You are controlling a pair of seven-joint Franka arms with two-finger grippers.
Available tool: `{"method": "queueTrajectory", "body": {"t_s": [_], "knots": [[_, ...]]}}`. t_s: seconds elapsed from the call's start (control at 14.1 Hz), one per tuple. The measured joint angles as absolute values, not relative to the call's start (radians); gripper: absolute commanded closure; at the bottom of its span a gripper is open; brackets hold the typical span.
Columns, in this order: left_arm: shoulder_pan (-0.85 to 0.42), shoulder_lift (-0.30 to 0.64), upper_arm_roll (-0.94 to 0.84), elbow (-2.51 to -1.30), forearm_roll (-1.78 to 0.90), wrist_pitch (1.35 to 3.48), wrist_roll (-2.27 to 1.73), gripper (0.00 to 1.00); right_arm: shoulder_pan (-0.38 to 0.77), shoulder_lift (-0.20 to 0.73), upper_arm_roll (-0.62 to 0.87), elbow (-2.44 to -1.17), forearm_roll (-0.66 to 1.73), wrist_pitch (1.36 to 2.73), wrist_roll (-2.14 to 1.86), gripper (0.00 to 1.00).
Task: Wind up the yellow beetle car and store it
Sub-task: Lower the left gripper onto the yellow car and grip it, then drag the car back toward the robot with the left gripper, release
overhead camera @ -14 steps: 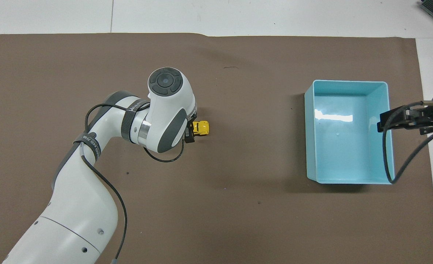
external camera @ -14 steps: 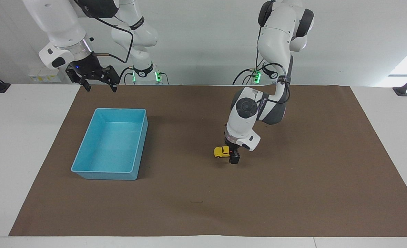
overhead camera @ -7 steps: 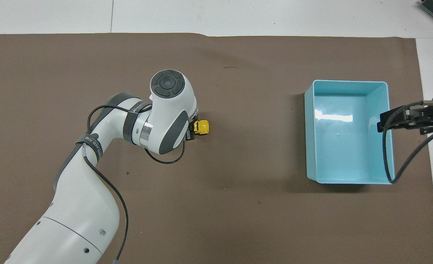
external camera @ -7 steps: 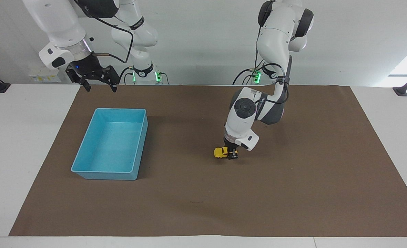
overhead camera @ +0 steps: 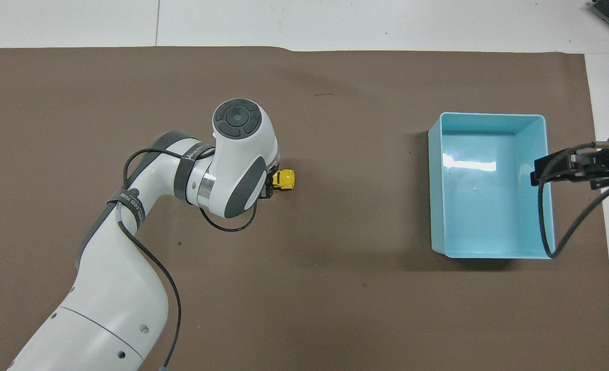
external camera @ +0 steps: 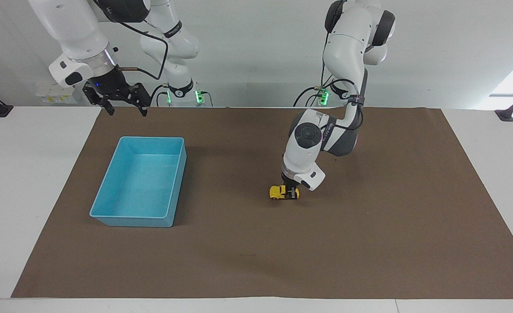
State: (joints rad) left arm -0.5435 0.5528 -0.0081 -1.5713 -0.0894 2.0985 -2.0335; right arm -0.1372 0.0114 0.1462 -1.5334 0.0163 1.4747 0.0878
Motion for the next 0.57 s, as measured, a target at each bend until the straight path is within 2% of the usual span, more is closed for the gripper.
{"method": "queueTrajectory", "body": {"t_s": [0.57], "knots": [[-0.521,0.525,0.010,-1.614,-0.090,2.100,-2.027,1.00,-0.137,0.011,0.146,-1.533,0.016,1.475,0.088,0.00]]}}
